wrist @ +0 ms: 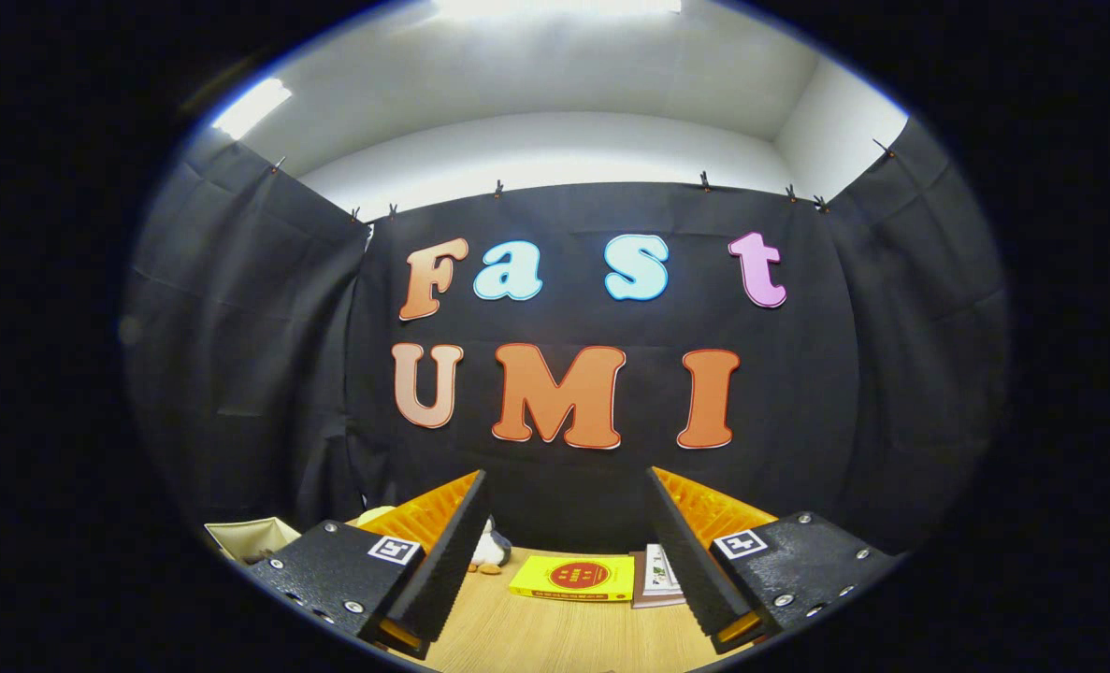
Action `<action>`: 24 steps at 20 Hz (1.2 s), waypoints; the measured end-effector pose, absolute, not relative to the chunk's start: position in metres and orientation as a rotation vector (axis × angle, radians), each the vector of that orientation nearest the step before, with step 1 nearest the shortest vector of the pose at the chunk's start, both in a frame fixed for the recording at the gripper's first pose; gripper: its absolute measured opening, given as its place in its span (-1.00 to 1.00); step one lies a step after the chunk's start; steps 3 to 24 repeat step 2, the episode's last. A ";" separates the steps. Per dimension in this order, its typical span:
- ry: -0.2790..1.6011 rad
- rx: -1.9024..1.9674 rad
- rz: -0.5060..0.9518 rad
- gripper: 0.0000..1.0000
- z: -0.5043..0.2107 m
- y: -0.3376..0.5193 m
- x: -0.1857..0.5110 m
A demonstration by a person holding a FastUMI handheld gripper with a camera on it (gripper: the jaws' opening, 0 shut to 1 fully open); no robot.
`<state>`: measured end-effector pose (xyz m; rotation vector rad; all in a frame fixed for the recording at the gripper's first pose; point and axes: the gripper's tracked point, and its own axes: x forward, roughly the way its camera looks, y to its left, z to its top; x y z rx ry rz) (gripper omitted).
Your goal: Open the storage box then place both shoes into the box .Put the left shoe in first, then the right shoe, with the right side of both shoes facing outward in a uniform manner.
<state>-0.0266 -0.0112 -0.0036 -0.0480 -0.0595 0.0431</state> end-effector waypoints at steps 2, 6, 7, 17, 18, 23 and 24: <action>-0.056 -0.031 0.048 0.96 -0.004 -0.010 -0.027; -0.056 -0.031 0.048 0.96 -0.004 -0.010 -0.027; -0.056 -0.031 0.048 0.96 -0.004 -0.010 -0.027; -0.056 -0.031 0.048 0.96 -0.004 -0.010 -0.027; -0.056 -0.031 0.048 0.96 -0.004 -0.010 -0.027; -0.056 -0.031 0.048 0.96 -0.004 -0.010 -0.027; -0.056 -0.031 0.048 0.96 -0.004 -0.010 -0.027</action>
